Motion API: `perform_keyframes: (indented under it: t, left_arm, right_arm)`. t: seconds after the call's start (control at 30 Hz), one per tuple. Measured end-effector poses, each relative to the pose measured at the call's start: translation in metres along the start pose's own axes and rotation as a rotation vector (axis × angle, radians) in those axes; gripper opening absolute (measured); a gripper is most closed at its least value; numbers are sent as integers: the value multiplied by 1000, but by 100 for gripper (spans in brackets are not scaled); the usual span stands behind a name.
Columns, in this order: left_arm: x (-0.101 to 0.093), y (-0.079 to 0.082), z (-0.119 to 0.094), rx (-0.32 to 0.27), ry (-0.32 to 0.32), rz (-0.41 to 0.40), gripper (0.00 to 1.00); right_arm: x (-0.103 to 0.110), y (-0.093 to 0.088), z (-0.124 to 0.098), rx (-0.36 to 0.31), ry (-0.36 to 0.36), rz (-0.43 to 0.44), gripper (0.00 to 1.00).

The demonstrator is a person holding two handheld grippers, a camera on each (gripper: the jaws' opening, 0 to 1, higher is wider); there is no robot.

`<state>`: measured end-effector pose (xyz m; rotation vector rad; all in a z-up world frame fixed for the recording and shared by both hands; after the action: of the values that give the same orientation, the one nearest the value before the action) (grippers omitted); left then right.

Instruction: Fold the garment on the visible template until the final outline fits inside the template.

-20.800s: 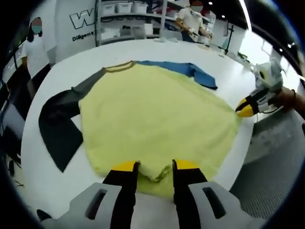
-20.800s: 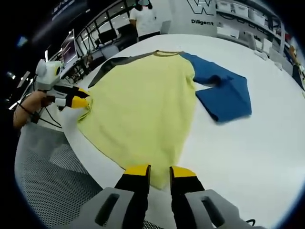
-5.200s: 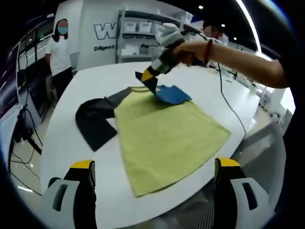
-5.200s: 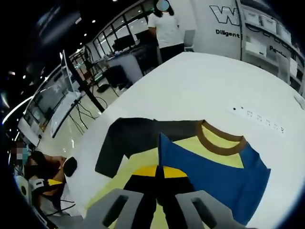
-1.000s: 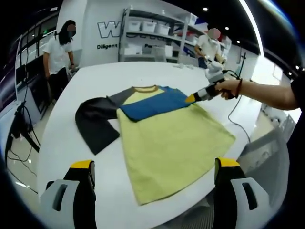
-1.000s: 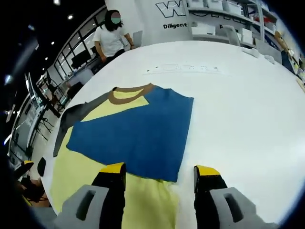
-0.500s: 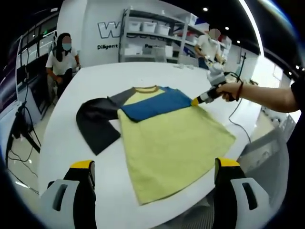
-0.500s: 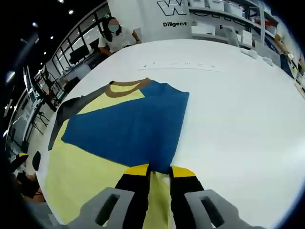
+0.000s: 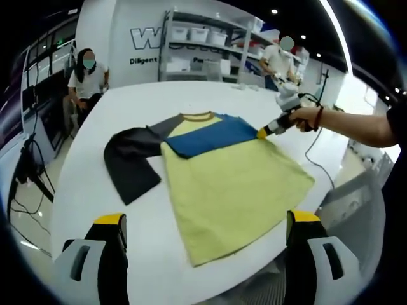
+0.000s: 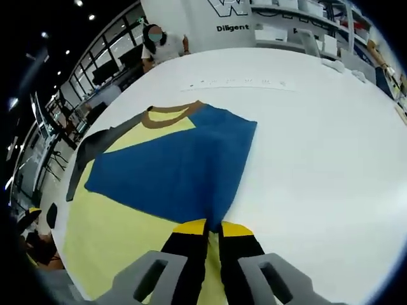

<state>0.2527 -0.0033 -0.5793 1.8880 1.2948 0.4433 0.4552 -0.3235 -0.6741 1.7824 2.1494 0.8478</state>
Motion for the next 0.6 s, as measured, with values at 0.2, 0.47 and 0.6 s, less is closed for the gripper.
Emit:
perform_keyframes:
  t: [0.2, 0.47, 0.6]
  left_arm:
    - [3, -2, 2, 7, -3, 0, 99]
    - [6, -3, 1, 18, -1, 5, 99]
    - [8, -5, 1, 23, 3, 1, 99]
  right_arm:
    - [-10, -4, -7, 10, -9, -14, 0]
    - [-20, -8, -21, 28, -37, -60, 0]
    - [-34, -8, -28, 43, -67, -77, 0]
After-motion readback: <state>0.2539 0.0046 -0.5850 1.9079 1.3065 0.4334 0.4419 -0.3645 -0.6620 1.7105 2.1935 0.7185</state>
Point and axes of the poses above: the point that each gripper's makers call its tool centre point, and the gripper's own axes: z roughly forward along the fingers, x roughly to its left, y roughly out of its top, the point moved 1 cm from there along -z, roughly backward along the fingers
